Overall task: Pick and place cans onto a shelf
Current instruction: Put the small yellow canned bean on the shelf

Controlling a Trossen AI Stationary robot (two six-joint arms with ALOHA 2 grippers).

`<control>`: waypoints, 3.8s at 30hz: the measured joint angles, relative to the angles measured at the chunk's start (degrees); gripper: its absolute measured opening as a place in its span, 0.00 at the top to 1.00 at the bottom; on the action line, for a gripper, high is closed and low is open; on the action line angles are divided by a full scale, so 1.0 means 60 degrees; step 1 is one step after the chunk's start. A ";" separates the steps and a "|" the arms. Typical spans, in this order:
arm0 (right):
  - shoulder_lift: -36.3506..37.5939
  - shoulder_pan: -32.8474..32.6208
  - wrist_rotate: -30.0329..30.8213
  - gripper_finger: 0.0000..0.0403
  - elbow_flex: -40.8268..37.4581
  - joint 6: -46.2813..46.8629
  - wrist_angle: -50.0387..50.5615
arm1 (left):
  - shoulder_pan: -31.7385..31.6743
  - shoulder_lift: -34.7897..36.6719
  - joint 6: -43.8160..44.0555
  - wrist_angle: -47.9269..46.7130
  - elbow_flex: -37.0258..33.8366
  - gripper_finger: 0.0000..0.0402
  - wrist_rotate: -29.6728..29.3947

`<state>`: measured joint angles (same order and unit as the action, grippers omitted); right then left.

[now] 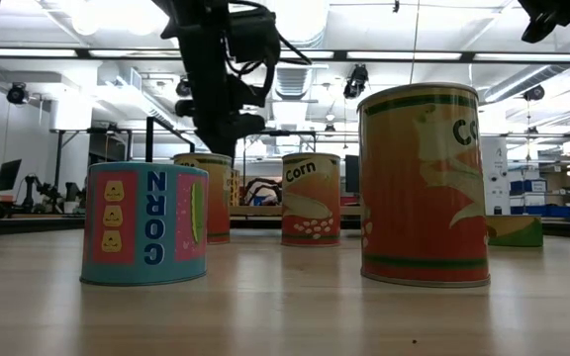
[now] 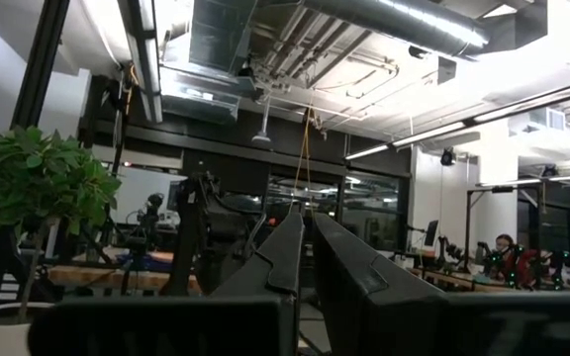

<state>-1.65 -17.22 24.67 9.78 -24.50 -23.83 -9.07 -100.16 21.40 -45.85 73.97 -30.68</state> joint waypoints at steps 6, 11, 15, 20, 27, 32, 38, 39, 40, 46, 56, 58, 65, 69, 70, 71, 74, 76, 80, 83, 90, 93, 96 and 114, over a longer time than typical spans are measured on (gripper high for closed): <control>0.0000 -0.0001 0.0000 0.96 0.0000 0.0002 0.0000 | 0.0008 0.0026 -0.1293 0.0203 0.0045 1.00 0.0868; 0.0000 -0.0001 0.0000 0.96 0.0000 0.0002 0.0004 | 0.0059 0.0098 -0.2532 -0.0115 0.0444 1.00 0.1016; 0.0000 -0.0002 0.0000 0.96 0.0000 -0.0016 0.0004 | 0.0092 0.0102 -0.2908 -0.0826 0.1103 1.00 0.1091; 0.0000 0.0000 0.0000 0.96 0.0000 -0.0020 0.0018 | 0.0179 0.0113 -0.3879 -0.1877 0.1594 1.00 0.2717; 0.0000 -0.0002 0.0000 0.96 0.0000 -0.0020 0.0047 | 0.0162 -0.0039 -0.3980 -0.1783 0.1170 1.00 0.2986; 0.0000 0.0001 0.0000 0.96 -0.0004 -0.0022 0.0073 | 0.0169 -0.0250 -0.3879 -0.1726 0.1036 1.00 0.2984; 0.0000 -0.0001 0.0000 0.96 -0.0004 -0.0020 0.0073 | 0.0118 -0.0402 -0.3715 -0.1802 0.0874 1.00 0.2490; 0.0000 0.0002 0.0000 0.96 -0.0004 -0.0020 0.0073 | 0.0118 -0.0404 -0.3632 -0.1835 0.0874 1.00 0.2099; 0.0000 -0.0002 0.0000 0.96 -0.0004 -0.0021 0.0076 | 0.0118 -0.0401 -0.3541 -0.1897 0.0878 1.00 0.1653; 0.0000 -0.0001 0.0000 0.96 -0.0004 -0.0024 0.0080 | 0.0114 -0.0384 -0.2610 -0.3244 0.1543 1.00 -0.0014; 0.0000 0.0002 0.0000 0.96 -0.0004 -0.0097 0.0128 | -0.0273 -0.0437 -0.2114 -0.1352 0.1953 1.00 0.0588; 0.0000 -0.0001 0.0000 0.96 -0.0004 -0.0097 0.0155 | -0.0441 -0.0564 -0.1782 -0.1361 0.1949 1.00 0.0665; 0.0000 -0.0001 0.0000 0.96 -0.0004 -0.0104 0.0168 | -0.0681 -0.1161 -0.1232 -0.1444 0.1934 1.00 0.0725; 0.0000 -0.0002 0.0000 0.96 -0.0004 -0.0146 0.0166 | -0.0639 -0.1324 -0.1411 -0.1452 0.1934 1.00 0.1101; 0.0000 0.0001 0.0000 0.96 -0.0004 -0.0151 0.0168 | -0.0633 -0.1349 -0.1461 -0.1459 0.1934 1.00 0.1199; 0.0000 -0.0002 0.0000 0.96 -0.0004 -0.0151 0.0168 | -0.0627 -0.1359 -0.1529 -0.1445 0.1938 1.00 0.1298; 0.0000 -0.0002 0.0000 0.96 -0.0004 -0.0151 0.0167 | -0.0573 -0.1350 -0.1824 -0.1449 0.1942 1.00 0.1351; 0.0000 -0.0002 0.0000 0.96 -0.0004 -0.0155 0.0160 | -0.0517 -0.1268 -0.2348 -0.1509 0.1942 1.00 0.1484; 0.0000 0.0001 0.0000 0.96 -0.0004 -0.0167 0.0160 | -0.0295 -0.0985 -0.3631 -0.1823 0.1937 1.00 0.1578; 0.0000 -0.0002 0.0001 0.96 -0.0004 -0.0171 0.0160 | -0.0264 -0.0794 -0.3875 -0.2154 0.2158 1.00 0.1565; 0.0000 0.0002 0.0004 0.96 -0.0004 -0.0173 0.0167 | -0.0181 -0.0463 -0.4681 -0.2880 0.2459 1.00 0.2854; 0.0000 -0.0002 0.0000 0.96 -0.0004 -0.0173 0.0170 | -0.0181 -0.0503 -0.4675 -0.2839 0.2138 1.00 0.3062; 0.0000 0.0000 0.0001 0.96 -0.0004 -0.0173 0.0173 | -0.0195 -0.0689 -0.4453 -0.2732 0.1933 1.00 0.3044; 0.0000 -0.0002 0.0003 0.96 -0.0004 -0.0206 0.0175 | -0.0190 -0.0987 -0.3721 -0.3449 0.2372 1.00 0.0459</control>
<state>-1.65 -17.23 24.68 9.76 -25.74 -22.79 -10.21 -106.08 -0.93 -66.55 88.20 -27.93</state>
